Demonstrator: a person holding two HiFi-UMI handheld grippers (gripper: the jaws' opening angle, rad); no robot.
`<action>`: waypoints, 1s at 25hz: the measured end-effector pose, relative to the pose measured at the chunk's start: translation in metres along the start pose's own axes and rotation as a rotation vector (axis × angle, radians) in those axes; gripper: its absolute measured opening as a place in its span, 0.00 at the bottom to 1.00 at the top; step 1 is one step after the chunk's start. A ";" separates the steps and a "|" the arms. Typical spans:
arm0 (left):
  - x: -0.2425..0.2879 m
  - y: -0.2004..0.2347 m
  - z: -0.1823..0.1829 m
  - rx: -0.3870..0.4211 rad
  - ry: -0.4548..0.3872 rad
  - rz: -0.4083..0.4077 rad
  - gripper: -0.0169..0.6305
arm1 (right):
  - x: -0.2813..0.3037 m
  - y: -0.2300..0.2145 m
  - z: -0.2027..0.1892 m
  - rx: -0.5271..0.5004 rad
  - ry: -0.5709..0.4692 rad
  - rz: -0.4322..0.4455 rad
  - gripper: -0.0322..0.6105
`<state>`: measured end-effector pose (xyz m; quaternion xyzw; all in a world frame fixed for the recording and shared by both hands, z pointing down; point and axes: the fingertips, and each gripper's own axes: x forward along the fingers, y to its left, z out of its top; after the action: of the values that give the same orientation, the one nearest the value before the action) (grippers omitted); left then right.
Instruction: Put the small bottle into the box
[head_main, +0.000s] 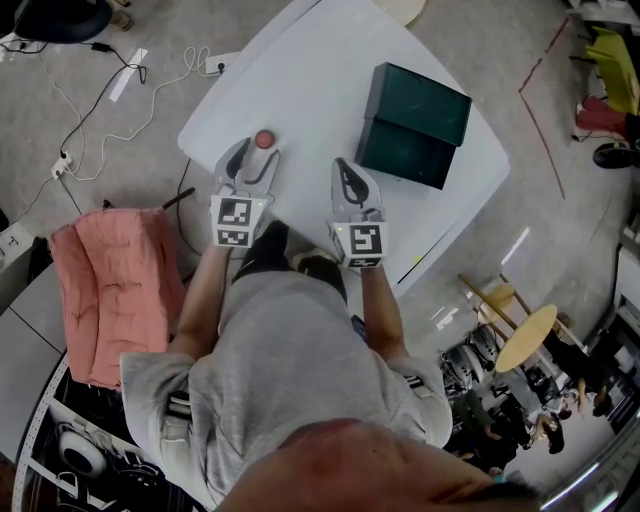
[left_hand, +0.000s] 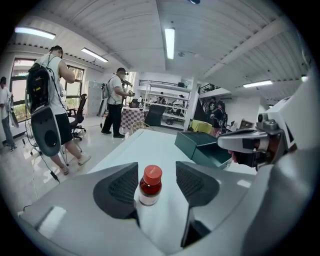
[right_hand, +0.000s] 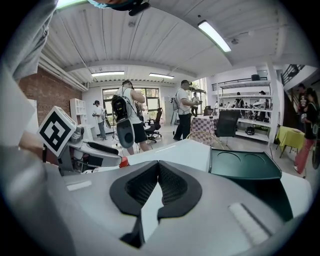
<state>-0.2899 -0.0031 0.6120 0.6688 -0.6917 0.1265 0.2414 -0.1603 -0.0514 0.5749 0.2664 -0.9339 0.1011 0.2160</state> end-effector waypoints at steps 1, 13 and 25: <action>0.002 0.000 -0.001 0.002 0.006 0.000 0.41 | 0.000 -0.002 -0.001 0.003 0.001 -0.005 0.05; 0.025 0.001 -0.016 0.043 0.049 0.033 0.33 | -0.005 -0.022 -0.003 0.031 0.007 -0.050 0.05; 0.025 0.005 -0.015 0.063 0.037 0.071 0.25 | -0.007 -0.026 -0.001 0.038 -0.002 -0.067 0.05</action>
<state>-0.2921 -0.0170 0.6377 0.6486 -0.7060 0.1692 0.2285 -0.1404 -0.0694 0.5741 0.3018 -0.9225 0.1110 0.2135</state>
